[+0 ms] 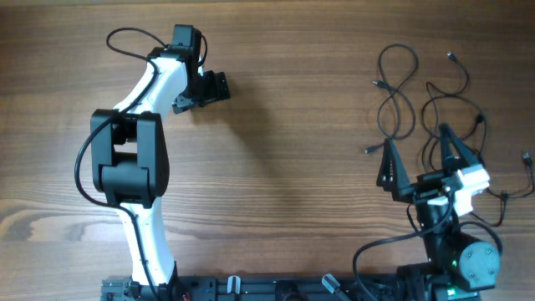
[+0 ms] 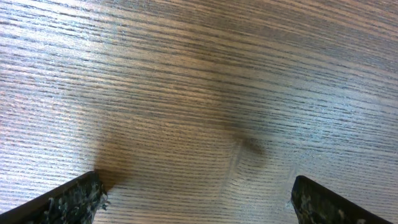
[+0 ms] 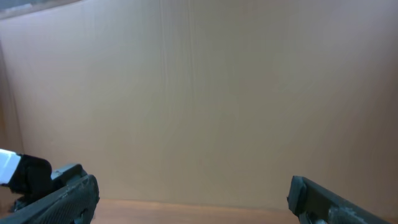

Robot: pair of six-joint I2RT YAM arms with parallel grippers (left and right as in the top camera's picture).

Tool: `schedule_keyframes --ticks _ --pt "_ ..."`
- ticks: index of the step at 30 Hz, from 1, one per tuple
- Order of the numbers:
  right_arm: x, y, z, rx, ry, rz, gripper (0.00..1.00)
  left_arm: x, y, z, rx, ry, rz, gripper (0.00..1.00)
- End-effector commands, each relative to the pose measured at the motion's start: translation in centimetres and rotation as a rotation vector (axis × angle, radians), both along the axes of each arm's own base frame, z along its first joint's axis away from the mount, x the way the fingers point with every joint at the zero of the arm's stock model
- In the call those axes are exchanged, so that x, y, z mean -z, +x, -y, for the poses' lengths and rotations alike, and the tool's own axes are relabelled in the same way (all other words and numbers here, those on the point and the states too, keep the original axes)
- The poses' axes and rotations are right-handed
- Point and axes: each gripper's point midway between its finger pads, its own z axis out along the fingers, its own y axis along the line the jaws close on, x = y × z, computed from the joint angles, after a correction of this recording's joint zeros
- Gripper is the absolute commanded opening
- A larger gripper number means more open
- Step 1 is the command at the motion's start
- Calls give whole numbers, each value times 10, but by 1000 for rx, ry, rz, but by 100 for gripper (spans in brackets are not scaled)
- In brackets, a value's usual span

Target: Untangle cables

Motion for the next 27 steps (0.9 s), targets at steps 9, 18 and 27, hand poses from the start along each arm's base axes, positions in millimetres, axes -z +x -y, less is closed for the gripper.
schedule_keyframes --ticks 9,18,27 --pt "24 -14 13 66 28 101 100 25 -15 -6 -4 15 -72 100" --pt "95 9 10 67 -10 -169 100 25 -15 -6 -4 15 -72 100" --pt "140 14 9 65 -45 -349 100 25 -15 -6 -4 15 -72 100"
